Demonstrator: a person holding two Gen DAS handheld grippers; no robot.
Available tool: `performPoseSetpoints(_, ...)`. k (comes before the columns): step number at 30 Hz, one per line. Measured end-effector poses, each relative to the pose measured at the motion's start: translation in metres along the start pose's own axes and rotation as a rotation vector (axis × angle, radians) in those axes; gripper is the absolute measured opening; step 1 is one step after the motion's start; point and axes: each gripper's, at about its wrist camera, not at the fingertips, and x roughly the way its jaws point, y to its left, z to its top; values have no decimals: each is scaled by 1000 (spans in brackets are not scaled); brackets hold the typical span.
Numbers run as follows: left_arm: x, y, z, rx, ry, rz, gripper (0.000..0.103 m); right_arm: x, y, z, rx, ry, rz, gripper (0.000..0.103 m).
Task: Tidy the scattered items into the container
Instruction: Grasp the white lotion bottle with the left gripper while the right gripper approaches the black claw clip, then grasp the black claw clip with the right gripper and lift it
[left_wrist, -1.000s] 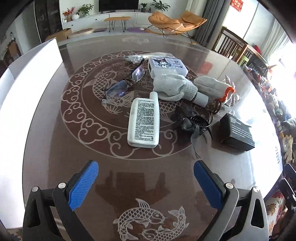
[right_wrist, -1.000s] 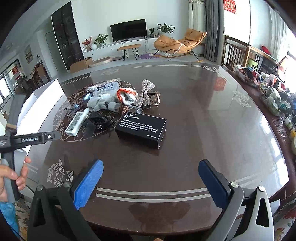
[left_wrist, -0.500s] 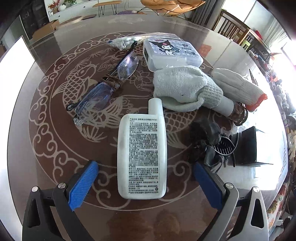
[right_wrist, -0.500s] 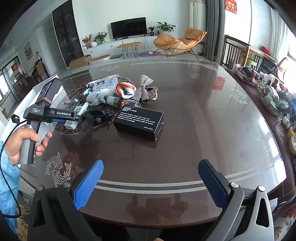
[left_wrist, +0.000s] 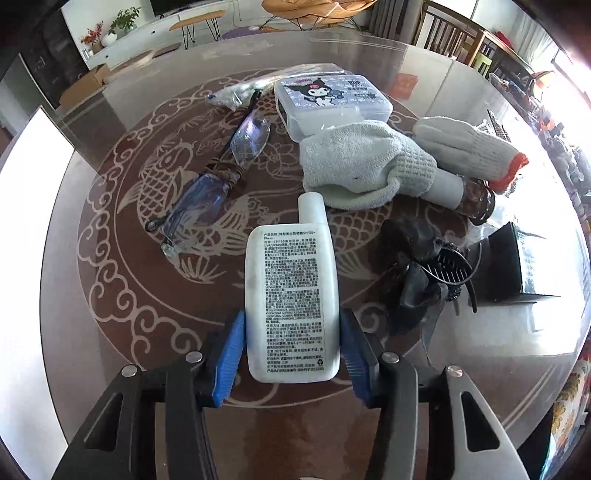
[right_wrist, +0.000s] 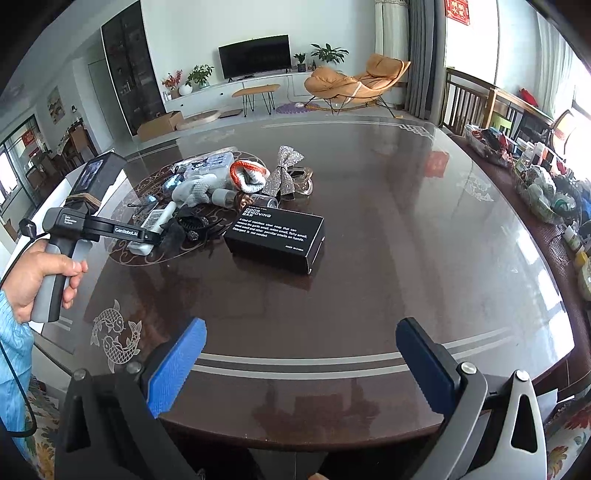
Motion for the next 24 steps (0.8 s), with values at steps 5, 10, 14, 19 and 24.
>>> performPoseSetpoints(5, -19, -2, -23, -15, -69, -34, 50, -1, 1, -2, -7, -5, 0, 103)
performPoseSetpoints(10, -38, -3, -53, -33, -119, -77, 50, 0, -1, -6, -7, -2, -9, 103)
performPoseSetpoints(14, -38, 1, -75, -63, -118, -82, 50, 8, -1, -10, 9, 25, -3, 103)
performPoseSetpoints(19, -40, 0, -102, -78, -125, -75, 50, 17, 22, 11, -83, -36, 82, 103)
performPoseSetpoints(24, -45, 15, -107, -128, -150, -56, 50, 57, 83, 72, -310, -86, 408, 103)
